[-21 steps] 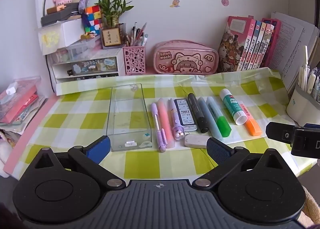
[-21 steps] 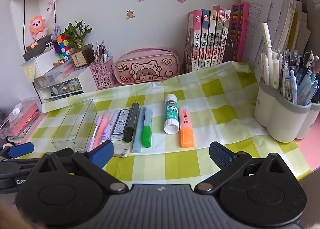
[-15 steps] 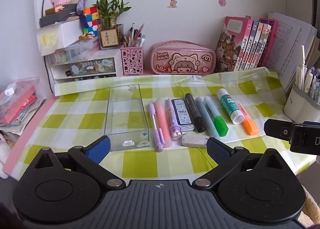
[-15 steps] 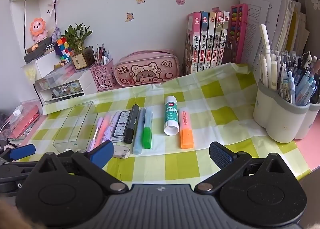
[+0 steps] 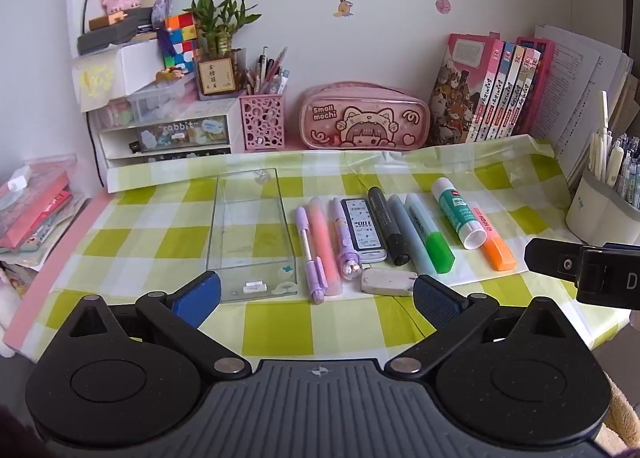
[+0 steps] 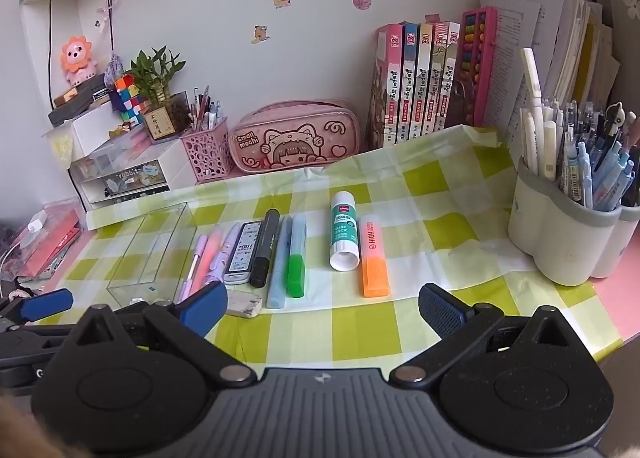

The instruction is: Organize stationery

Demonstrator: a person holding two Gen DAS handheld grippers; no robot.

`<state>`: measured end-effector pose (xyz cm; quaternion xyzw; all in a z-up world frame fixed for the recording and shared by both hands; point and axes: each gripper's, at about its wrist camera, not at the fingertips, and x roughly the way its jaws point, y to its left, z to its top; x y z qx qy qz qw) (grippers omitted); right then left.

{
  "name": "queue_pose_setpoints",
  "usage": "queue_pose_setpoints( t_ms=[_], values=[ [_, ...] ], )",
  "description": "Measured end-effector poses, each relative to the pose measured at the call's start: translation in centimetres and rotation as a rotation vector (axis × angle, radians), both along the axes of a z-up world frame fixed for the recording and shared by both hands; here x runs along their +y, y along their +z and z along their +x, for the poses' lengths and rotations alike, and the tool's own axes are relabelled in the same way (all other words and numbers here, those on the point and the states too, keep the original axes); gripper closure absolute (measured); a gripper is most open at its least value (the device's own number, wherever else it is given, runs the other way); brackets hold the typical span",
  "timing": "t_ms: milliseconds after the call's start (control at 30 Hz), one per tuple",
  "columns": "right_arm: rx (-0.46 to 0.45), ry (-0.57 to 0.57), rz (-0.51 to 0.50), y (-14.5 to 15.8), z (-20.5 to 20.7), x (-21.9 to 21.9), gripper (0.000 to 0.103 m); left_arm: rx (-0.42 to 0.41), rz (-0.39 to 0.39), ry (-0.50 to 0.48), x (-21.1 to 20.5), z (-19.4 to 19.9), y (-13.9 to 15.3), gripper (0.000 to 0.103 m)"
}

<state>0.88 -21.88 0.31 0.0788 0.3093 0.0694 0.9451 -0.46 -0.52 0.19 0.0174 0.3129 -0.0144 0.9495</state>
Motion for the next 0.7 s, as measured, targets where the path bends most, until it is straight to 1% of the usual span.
queue_pose_setpoints(
  t_ms=[700],
  values=[
    [-0.003,0.000,0.000,-0.06,-0.08,0.08,0.000,-0.003,0.004,-0.006,-0.31,-0.03,0.18,0.005]
  ],
)
